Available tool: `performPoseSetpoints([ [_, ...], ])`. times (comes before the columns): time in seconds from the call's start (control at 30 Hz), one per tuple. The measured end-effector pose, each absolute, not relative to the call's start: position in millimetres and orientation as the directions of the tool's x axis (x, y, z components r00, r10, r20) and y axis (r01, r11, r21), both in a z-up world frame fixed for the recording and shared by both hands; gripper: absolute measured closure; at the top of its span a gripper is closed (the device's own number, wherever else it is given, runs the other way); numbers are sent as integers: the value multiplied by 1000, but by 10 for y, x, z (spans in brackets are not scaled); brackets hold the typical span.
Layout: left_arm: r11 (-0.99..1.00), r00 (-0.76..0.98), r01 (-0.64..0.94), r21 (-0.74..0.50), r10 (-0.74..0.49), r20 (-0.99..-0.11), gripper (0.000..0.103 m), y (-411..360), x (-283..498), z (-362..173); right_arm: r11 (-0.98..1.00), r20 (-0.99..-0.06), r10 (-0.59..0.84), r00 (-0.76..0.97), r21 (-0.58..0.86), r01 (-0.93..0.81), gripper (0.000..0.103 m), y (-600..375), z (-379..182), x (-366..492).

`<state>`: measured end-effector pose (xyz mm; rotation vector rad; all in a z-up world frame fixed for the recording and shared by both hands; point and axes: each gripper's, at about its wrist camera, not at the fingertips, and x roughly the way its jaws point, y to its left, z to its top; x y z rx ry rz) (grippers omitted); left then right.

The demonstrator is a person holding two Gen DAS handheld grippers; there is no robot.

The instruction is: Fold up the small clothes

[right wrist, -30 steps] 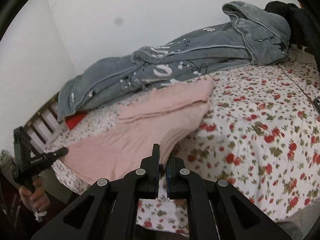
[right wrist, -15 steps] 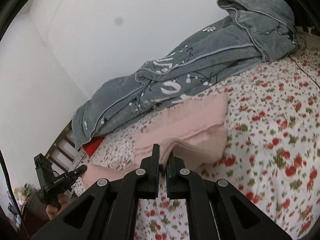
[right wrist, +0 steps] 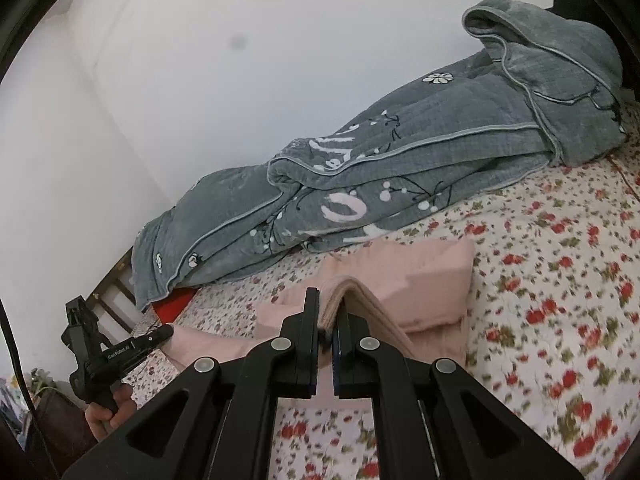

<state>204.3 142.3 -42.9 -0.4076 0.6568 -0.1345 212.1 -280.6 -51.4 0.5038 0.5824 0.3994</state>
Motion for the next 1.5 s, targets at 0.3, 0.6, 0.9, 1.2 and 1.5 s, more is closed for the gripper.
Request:
performPoseSetpoints([
  [0.3,926,779,-13,-377,-227,-584,96,1383,2605,-609,809,-422,487,764,548,-213,98,-2760,-676,2654],
  [0.6,924,748,-51,-380,-217,-628,96,1379,3277,-956,812,-466,477,745,558,-171,98,-2756,-1031,3285],
  [0.9,920,713,-97,-380,-203,-671,94,1425,3862,-1411,840,-533,423,732,535,-96,97,-2685,-1439,3966],
  [1.2,878,711,-94,-468,-270,-649,54,1604,3965,-1738,841,-593,405,696,540,-30,76,-2742,-1923,4240],
  [1.5,838,772,-63,-542,-304,-559,27,1729,3890,-1678,890,-643,353,679,456,-31,73,-2621,-2005,4240],
])
